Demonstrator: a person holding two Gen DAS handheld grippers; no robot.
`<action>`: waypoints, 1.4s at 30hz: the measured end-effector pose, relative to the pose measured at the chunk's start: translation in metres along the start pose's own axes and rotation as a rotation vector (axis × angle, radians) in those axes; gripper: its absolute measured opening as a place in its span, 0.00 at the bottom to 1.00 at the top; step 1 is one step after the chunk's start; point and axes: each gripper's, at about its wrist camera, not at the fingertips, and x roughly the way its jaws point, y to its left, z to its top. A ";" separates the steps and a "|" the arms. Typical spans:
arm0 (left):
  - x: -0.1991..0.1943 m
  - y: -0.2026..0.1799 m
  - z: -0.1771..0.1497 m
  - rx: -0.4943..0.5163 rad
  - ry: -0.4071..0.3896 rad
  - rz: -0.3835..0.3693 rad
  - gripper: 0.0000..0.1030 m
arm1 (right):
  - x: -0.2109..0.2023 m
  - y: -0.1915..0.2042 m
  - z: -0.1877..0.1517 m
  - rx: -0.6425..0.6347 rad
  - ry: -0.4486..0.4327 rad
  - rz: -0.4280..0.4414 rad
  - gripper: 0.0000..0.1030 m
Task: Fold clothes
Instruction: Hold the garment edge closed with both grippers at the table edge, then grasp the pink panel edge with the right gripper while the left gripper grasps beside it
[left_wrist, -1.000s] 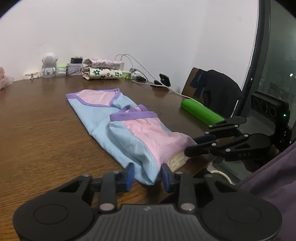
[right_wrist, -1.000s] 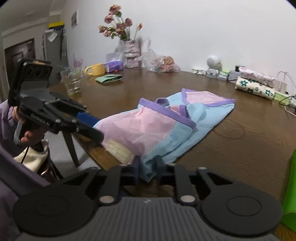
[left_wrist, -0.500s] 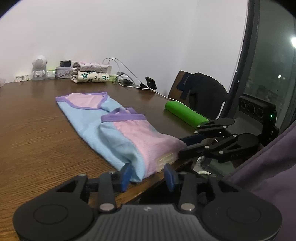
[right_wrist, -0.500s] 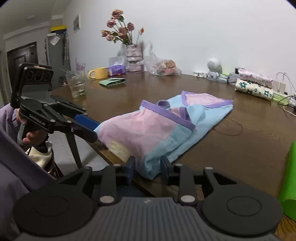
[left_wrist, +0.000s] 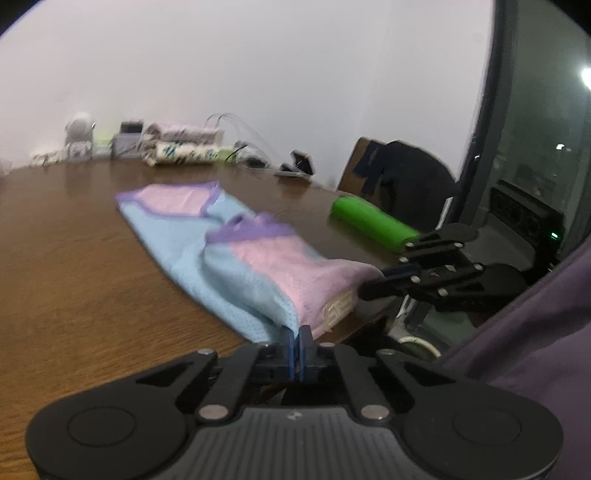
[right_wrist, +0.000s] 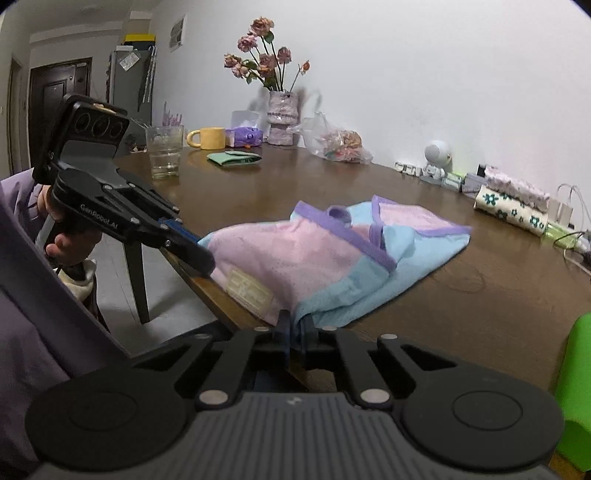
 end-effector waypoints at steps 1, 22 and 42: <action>-0.005 -0.002 0.003 0.003 -0.016 -0.002 0.01 | -0.006 -0.003 0.004 0.011 -0.018 0.008 0.04; 0.087 0.093 0.110 -0.335 -0.158 0.276 0.04 | 0.117 -0.116 0.104 0.327 -0.008 -0.265 0.04; 0.114 0.061 0.083 -0.259 0.061 0.311 0.33 | 0.113 -0.107 0.088 0.329 -0.012 -0.240 0.36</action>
